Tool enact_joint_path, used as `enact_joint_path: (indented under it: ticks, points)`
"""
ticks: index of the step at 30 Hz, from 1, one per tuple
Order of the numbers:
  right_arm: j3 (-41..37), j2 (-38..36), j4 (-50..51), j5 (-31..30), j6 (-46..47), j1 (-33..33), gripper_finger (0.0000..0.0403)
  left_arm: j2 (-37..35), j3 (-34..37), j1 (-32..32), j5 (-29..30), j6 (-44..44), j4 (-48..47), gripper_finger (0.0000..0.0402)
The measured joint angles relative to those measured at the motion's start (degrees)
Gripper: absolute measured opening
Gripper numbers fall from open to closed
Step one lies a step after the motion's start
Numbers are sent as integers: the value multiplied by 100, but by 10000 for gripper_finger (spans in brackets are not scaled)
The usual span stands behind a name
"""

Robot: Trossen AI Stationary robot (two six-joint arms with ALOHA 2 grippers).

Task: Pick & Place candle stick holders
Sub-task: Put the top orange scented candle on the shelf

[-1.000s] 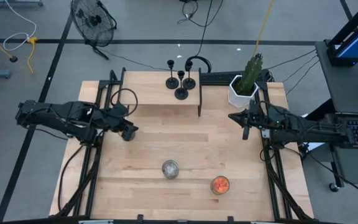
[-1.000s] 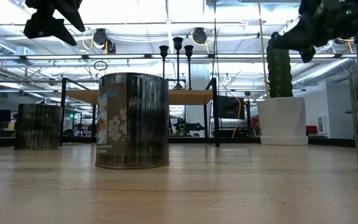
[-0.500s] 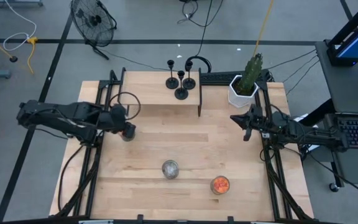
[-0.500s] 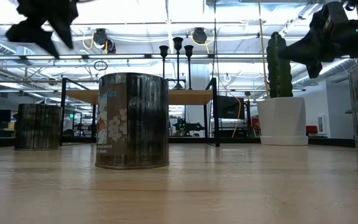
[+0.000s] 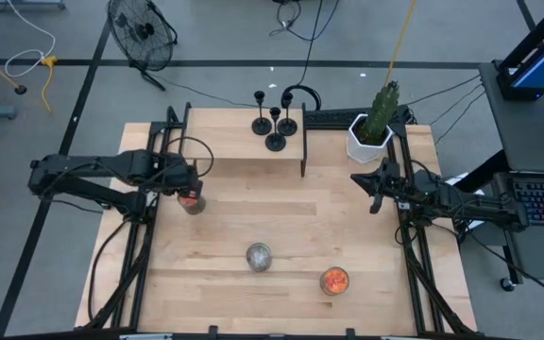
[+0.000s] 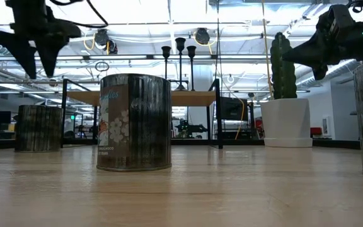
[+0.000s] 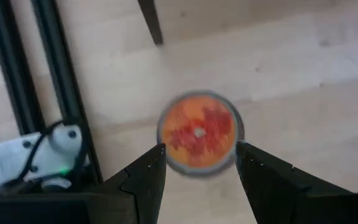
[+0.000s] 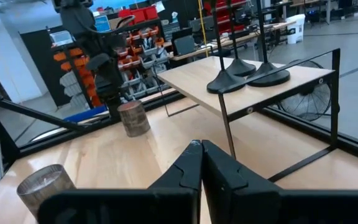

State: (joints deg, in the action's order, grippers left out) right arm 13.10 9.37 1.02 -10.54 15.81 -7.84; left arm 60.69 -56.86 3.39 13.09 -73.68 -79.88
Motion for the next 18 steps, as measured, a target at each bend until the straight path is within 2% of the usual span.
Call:
enact_joint_path:
  ticks: [9,14,18]
  points:
    - [0,0,0,6,0,0,0,98,124,744,-54,703,-95,200]
    - [-2,0,0,6,-2,0,0,-54,502,1056,-321,800,-54,200]
    - [-2,0,2,6,-4,0,0,-207,995,1182,-672,1048,543,200]
